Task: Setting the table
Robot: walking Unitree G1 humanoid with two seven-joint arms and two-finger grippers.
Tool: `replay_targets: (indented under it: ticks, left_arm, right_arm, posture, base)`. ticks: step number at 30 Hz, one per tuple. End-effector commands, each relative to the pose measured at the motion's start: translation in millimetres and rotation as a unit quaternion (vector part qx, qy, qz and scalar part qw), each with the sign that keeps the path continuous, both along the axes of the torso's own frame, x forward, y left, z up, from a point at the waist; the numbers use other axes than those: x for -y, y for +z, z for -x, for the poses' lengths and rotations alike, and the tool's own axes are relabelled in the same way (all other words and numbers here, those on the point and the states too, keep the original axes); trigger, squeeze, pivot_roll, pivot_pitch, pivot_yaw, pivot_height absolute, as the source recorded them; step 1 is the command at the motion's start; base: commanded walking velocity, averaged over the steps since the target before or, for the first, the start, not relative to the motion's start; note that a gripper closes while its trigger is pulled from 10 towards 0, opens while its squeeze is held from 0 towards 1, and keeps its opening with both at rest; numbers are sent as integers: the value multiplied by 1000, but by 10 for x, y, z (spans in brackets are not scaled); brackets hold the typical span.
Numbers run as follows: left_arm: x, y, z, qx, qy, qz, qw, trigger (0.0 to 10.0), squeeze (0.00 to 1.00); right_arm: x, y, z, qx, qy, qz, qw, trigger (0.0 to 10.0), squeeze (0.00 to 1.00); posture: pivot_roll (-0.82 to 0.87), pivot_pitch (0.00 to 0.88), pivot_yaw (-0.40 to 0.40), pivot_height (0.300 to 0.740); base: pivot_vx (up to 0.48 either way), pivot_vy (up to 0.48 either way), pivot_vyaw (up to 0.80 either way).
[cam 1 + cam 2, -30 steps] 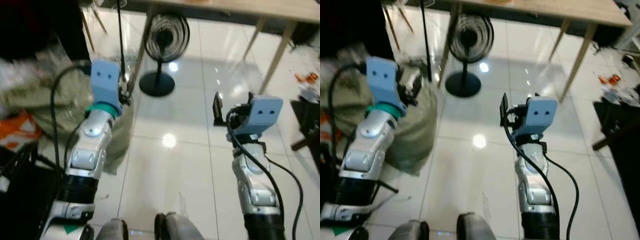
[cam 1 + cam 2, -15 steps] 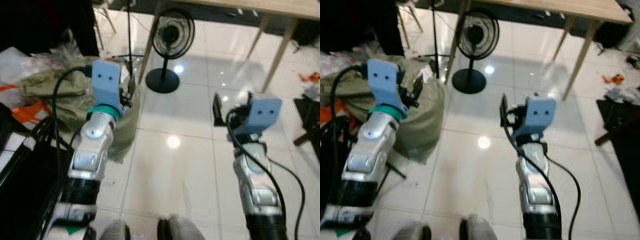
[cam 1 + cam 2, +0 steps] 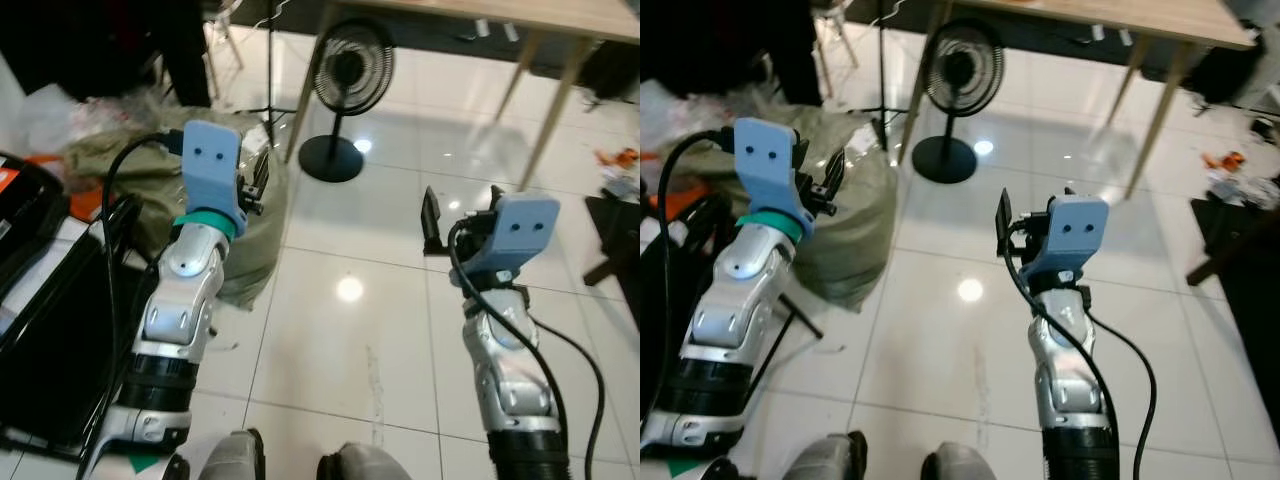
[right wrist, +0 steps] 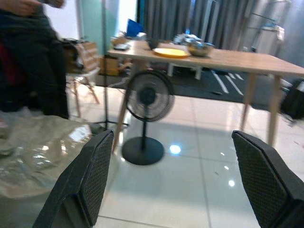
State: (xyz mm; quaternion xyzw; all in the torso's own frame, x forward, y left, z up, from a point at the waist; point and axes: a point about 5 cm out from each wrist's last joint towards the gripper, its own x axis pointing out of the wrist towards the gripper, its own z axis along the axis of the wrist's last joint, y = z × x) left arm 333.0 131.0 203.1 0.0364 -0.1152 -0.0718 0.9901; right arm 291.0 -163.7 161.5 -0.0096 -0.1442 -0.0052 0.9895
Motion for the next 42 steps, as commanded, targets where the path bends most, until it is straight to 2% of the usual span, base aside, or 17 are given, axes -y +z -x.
replay_targets:
  ticks: [1,42]
  left_arm:
    - [33,-33,1,-9,-6,3,1000,10000,0]
    - [61,-39,26,-11,-15,7,1000,10000,0]
  right_arm:
    - [49,-53,13,-14,-8,0,1000,10000,0]
    - [55,-72,31,-21,-13,0,1000,10000,0]
  posture:
    - [-17,26,-1,740]
    - [-17,42,-2,740]
  base:
    - [0,0,-800]
    - [0,0,-800]
